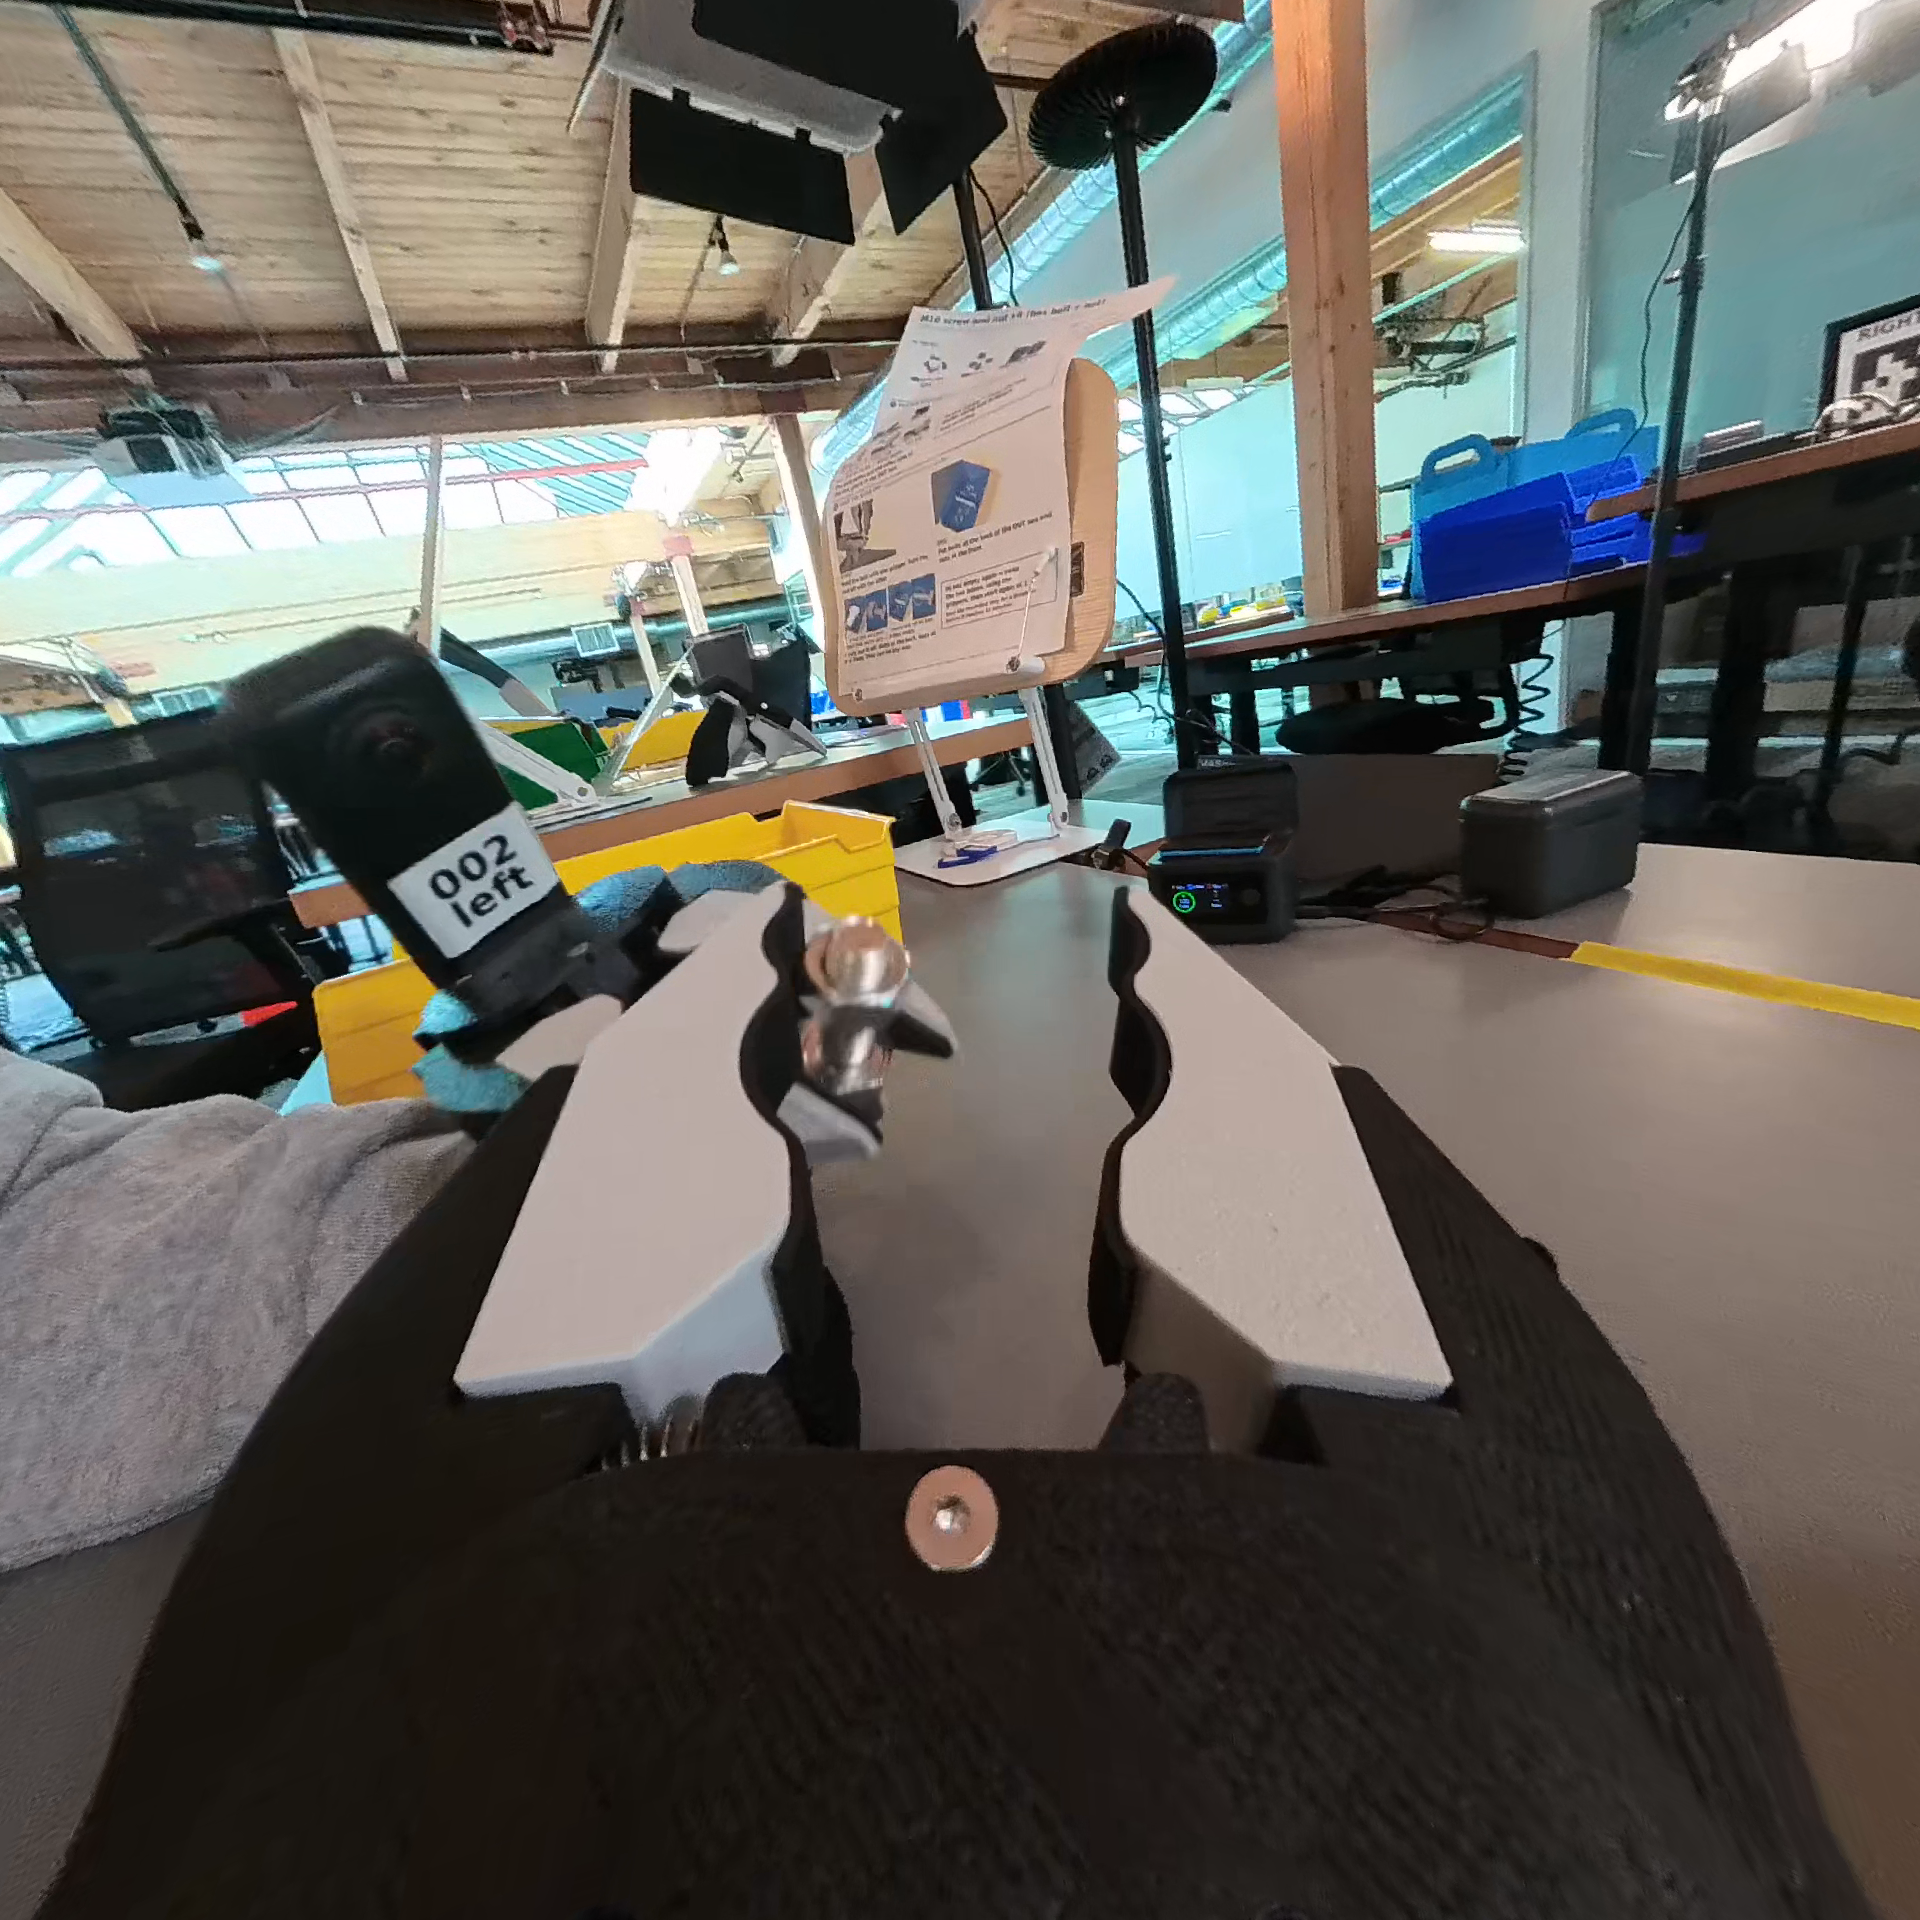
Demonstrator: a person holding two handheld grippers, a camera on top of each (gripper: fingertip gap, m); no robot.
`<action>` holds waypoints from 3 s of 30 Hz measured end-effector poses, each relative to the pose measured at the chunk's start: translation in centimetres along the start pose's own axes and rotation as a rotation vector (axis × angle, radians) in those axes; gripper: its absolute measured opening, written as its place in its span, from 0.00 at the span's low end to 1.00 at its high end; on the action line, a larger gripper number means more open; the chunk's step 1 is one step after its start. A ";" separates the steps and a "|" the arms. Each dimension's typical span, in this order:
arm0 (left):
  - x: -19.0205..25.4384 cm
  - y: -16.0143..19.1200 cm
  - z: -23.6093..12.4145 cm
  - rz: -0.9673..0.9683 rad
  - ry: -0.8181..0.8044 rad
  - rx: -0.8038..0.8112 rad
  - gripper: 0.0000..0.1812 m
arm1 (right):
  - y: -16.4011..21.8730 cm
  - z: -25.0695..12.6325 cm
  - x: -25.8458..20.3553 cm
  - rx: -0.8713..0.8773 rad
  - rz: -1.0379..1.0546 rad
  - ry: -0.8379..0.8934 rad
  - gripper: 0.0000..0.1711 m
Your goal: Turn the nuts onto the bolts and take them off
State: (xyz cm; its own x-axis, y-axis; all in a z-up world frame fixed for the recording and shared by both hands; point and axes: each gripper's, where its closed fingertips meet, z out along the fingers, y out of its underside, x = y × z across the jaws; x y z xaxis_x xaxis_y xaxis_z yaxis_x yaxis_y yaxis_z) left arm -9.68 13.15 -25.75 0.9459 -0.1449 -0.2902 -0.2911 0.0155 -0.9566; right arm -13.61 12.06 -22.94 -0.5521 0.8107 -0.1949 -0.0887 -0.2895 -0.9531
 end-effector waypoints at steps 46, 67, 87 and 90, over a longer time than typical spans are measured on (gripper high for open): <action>1.3 -1.3 -0.5 -0.219 0.156 0.125 0.09 | -1.3 -0.3 -2.2 0.098 0.211 -0.217 0.30; 2.1 -2.7 -1.0 -0.171 0.192 0.167 0.09 | -2.2 -0.7 -3.0 0.155 0.260 -0.294 0.33; 0.2 -4.6 -2.8 -0.305 0.187 0.328 0.08 | -2.2 -0.6 -2.6 0.160 0.273 -0.273 0.29; -1.1 -4.4 -3.2 -0.319 0.134 0.322 0.08 | -2.3 -0.8 -2.5 0.174 0.281 -0.285 0.30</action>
State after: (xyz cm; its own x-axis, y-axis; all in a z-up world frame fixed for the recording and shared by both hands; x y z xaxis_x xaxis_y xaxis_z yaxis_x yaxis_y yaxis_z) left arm -9.95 10.06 -21.15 0.9479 -0.3184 0.0052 0.0901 0.2525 -0.9634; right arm -11.33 11.09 -20.40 -0.7792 0.5223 -0.3465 -0.0271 -0.5803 -0.8140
